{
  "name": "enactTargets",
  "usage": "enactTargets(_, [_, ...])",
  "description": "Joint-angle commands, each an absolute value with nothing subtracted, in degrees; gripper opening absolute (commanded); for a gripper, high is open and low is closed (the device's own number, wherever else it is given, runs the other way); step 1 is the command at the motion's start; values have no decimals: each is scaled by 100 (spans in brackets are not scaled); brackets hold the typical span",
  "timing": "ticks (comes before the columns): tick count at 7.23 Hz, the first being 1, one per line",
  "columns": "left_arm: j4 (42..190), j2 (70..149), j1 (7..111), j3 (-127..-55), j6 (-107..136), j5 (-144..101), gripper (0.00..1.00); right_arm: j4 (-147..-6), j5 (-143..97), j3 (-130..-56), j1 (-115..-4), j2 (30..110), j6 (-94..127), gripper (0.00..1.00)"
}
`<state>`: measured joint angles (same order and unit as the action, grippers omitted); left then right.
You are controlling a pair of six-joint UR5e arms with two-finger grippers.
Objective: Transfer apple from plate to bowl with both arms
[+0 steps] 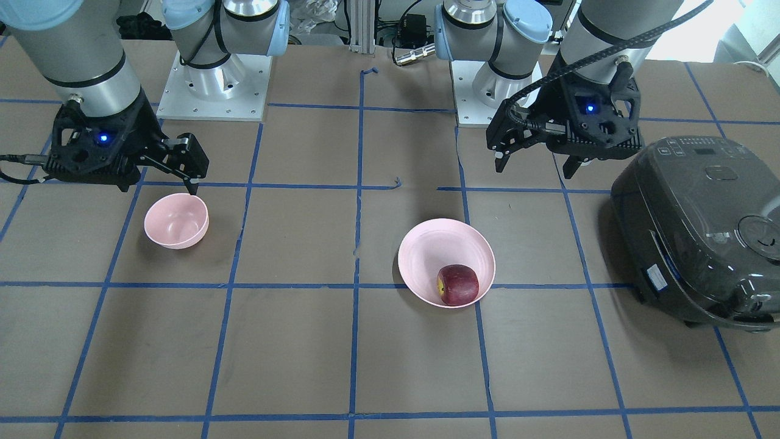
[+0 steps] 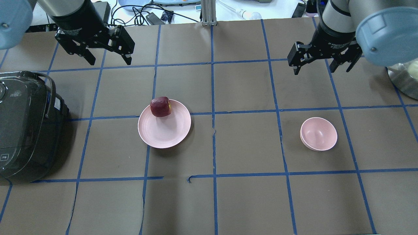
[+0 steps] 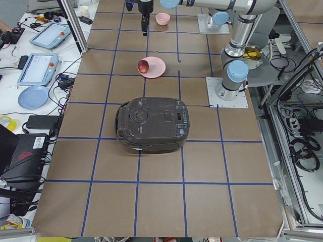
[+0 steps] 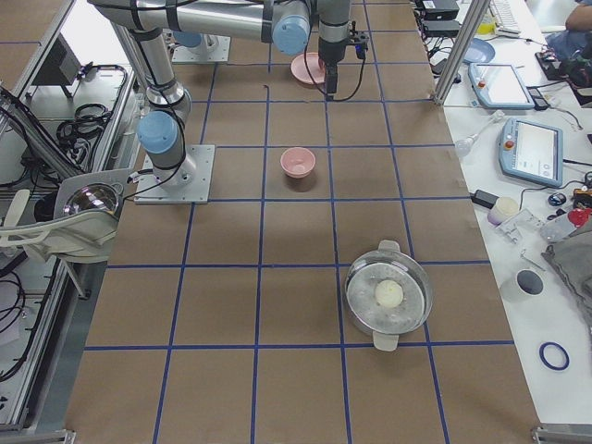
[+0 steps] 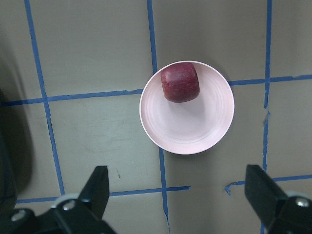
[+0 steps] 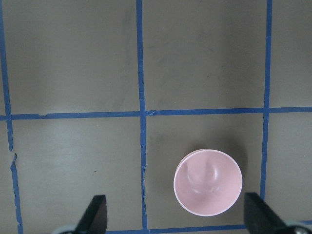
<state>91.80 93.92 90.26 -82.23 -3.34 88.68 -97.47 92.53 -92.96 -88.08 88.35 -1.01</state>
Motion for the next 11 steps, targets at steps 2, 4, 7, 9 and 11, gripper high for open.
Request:
enactTargets(2, [9158,9378,9026,-8209,-325,8895,100,-9074,9062,-9325,-9131,9210,-27,100])
enactTargets(4, [9149,9378,9026,-8218,-334,8886,100,-9105,9035,-9316,-9141,9211,0,100])
enactTargets(7, [9141,9439,9026,-8235,-325,8886,100,-9105,9026,-9316,-9141,9211,483,100])
enactTargets(9, [9097,9448,9026,-8227,-325,8886,100,-9105,9026,-9325,-9141,9211,457,100])
enactTargets(11, [9105,9413,9026,-8235,-325,8886,100,-9114,9026,-9325,-9141,9202,457,100])
